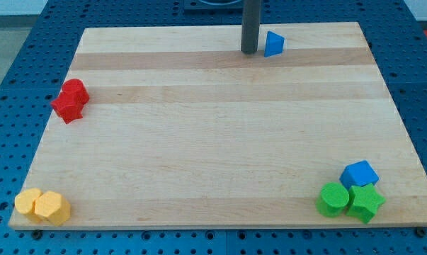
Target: Place the triangle diagonally to the green circle
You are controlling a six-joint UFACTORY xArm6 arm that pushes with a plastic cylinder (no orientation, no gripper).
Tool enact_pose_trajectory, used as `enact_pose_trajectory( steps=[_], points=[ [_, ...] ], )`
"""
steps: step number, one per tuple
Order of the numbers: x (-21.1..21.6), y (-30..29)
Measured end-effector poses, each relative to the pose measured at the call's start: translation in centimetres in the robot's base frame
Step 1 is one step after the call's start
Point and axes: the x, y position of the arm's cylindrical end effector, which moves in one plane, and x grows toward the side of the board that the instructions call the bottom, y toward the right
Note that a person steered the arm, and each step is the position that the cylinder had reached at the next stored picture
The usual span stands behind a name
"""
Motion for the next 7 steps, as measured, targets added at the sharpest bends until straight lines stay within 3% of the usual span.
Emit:
enact_pose_trajectory(
  steps=[1,2,3,4,6,7],
  points=[
    [-3.5,1.6],
    [0.7,3.4],
    [7.7,3.4],
    [8.2,3.4],
    [0.3,3.5],
    [-0.4,7.2]
  ],
)
